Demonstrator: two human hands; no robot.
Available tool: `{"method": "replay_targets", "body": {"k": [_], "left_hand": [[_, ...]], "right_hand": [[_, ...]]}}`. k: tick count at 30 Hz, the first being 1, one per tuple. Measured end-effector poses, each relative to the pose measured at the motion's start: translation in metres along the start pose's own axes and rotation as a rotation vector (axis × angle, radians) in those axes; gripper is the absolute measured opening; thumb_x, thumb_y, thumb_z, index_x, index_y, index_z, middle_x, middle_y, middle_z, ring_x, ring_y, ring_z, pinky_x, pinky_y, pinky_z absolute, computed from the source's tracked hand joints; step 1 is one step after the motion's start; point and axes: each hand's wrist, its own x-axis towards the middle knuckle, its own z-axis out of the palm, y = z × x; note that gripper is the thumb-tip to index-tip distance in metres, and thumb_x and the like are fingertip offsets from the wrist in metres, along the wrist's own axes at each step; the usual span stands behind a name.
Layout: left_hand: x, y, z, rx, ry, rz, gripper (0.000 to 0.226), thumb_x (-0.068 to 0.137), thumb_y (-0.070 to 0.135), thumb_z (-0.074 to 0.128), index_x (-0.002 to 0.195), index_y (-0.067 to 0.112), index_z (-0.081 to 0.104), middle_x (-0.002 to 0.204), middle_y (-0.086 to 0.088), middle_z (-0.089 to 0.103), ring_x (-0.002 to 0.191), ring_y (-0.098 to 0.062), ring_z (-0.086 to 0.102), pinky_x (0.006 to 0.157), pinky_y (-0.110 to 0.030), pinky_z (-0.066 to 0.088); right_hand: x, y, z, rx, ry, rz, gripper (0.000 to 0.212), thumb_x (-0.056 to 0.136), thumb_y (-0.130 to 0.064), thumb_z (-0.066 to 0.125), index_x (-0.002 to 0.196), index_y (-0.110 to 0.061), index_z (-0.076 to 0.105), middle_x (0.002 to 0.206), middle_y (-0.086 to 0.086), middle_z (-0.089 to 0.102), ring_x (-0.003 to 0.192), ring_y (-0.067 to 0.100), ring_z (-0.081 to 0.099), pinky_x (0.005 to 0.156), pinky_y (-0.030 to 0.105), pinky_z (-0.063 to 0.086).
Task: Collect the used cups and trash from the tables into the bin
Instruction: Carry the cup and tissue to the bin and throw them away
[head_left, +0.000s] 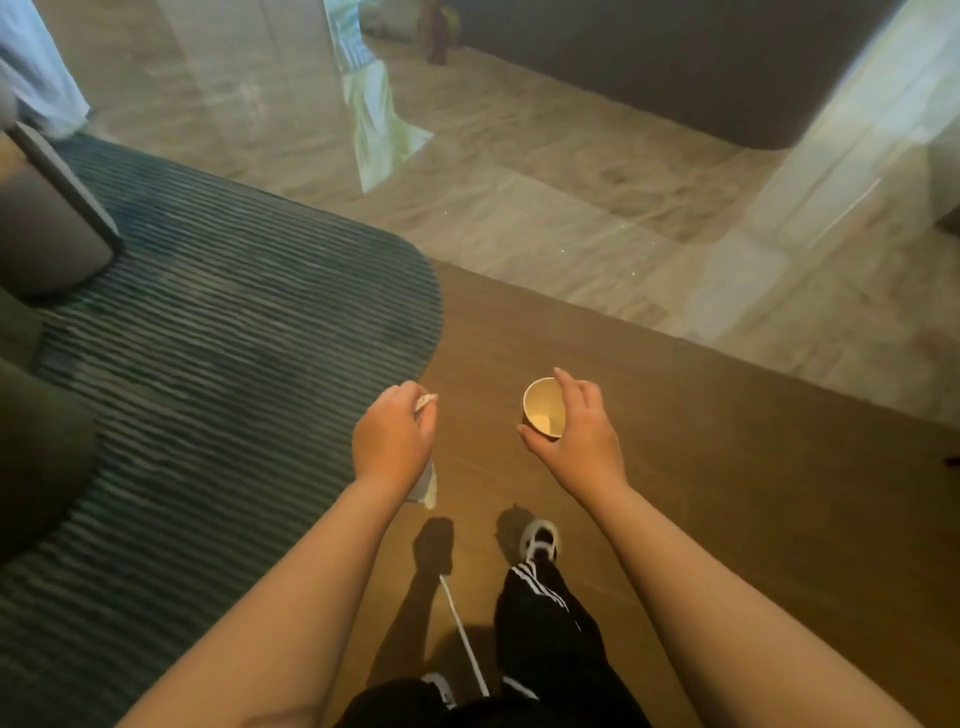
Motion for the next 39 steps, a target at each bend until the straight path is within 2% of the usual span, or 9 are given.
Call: {"method": "replay_targets", "body": {"k": [4,9,15,19,25,29,34,39], "left_hand": [[0.085,0.016,0.037,-0.017,0.027,-0.012,0.016,0.093,0.026,0.054,0.08,0.016,0.058,0.075,0.004,0.054,0.065,-0.013,0.05,0.055,-0.028,0.034],[0.21,0.052,0.074,-0.002,0.079,-0.064,0.018,0.094,0.027,0.053,0.084,0.014,0.06,0.078,0.001,0.058,0.07,-0.016,0.053,0.06,-0.035,0.043],[0.337,0.09,0.091,-0.007,0.147,-0.16,0.02,0.094,0.028,0.052,0.085,0.013,0.06,0.079,-0.001,0.058,0.071,-0.018,0.054,0.062,-0.037,0.045],[0.403,0.091,0.095,-0.005,0.165,-0.234,0.021,0.095,0.029,0.051,0.087,0.013,0.061,0.082,-0.003,0.06,0.074,-0.02,0.055,0.065,-0.04,0.046],[0.508,0.061,0.111,-0.015,0.207,-0.316,0.02,0.095,0.03,0.05,0.085,0.016,0.059,0.08,0.001,0.058,0.071,-0.015,0.052,0.059,-0.031,0.038],[0.595,0.021,0.124,-0.04,0.234,-0.358,0.02,0.094,0.03,0.05,0.083,0.016,0.059,0.078,0.002,0.057,0.069,-0.014,0.052,0.056,-0.03,0.037],[0.726,-0.037,0.118,-0.079,0.265,-0.444,0.02,0.095,0.032,0.049,0.081,0.02,0.055,0.079,0.004,0.056,0.068,-0.013,0.05,0.055,-0.029,0.03],[0.832,-0.086,0.077,-0.041,0.328,-0.516,0.02,0.094,0.03,0.05,0.081,0.016,0.057,0.078,0.002,0.055,0.068,-0.016,0.05,0.058,-0.03,0.033]], "right_hand": [[0.093,0.017,0.01,0.012,-0.024,-0.02,0.083,0.076,-0.049,0.07,0.144,-0.027,0.028,0.132,-0.005,0.039,0.109,0.017,0.05,0.084,0.033,0.048],[0.235,0.039,0.002,0.005,-0.074,-0.098,0.082,0.076,-0.048,0.071,0.144,-0.026,0.029,0.131,-0.003,0.04,0.111,0.019,0.051,0.086,0.034,0.048],[0.398,0.04,-0.023,-0.001,-0.117,-0.176,0.083,0.076,-0.048,0.071,0.144,-0.027,0.028,0.135,-0.002,0.039,0.115,0.022,0.049,0.092,0.037,0.045],[0.484,0.028,-0.017,0.039,-0.143,-0.203,0.081,0.076,-0.045,0.072,0.142,-0.026,0.031,0.132,0.0,0.04,0.112,0.022,0.05,0.091,0.035,0.044],[0.6,0.011,0.021,0.034,-0.176,-0.283,0.081,0.075,-0.04,0.075,0.142,-0.019,0.035,0.13,0.006,0.045,0.11,0.025,0.052,0.086,0.036,0.047],[0.692,-0.017,0.068,0.006,-0.234,-0.289,0.083,0.075,-0.044,0.073,0.144,-0.025,0.03,0.136,0.003,0.044,0.115,0.024,0.05,0.088,0.037,0.047],[0.824,-0.087,0.132,-0.013,-0.322,-0.376,0.083,0.075,-0.049,0.071,0.143,-0.03,0.027,0.136,-0.001,0.042,0.116,0.022,0.049,0.087,0.036,0.048],[0.933,-0.174,0.18,0.002,-0.384,-0.441,0.084,0.072,-0.053,0.071,0.14,-0.036,0.024,0.134,-0.004,0.04,0.113,0.021,0.05,0.085,0.035,0.048]]}}
